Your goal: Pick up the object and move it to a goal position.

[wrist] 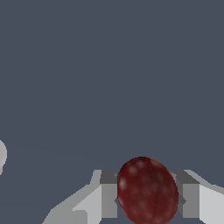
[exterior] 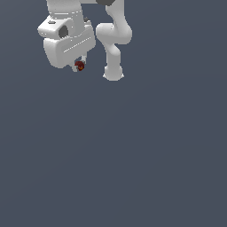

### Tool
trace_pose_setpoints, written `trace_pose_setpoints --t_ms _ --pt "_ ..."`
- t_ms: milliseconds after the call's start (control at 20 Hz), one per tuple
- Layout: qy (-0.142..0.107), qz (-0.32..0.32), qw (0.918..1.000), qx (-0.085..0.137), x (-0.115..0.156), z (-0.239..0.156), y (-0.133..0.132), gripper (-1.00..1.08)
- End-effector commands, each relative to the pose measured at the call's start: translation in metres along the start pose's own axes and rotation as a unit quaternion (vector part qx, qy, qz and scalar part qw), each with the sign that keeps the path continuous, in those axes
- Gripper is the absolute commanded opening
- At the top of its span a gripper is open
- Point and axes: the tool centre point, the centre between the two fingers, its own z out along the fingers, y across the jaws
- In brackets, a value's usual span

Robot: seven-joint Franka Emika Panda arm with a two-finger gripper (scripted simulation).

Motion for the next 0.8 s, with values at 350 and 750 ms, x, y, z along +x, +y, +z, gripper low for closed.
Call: trace_pose_setpoints --t_ms 350,750 --pt "-0.002 0.001 1.0000 0.000 -0.041 -0.071 0.014 -1.00" --pt "-0.002 0.001 1.0000 0.000 -0.054 -0.096 0.021 -1.00"
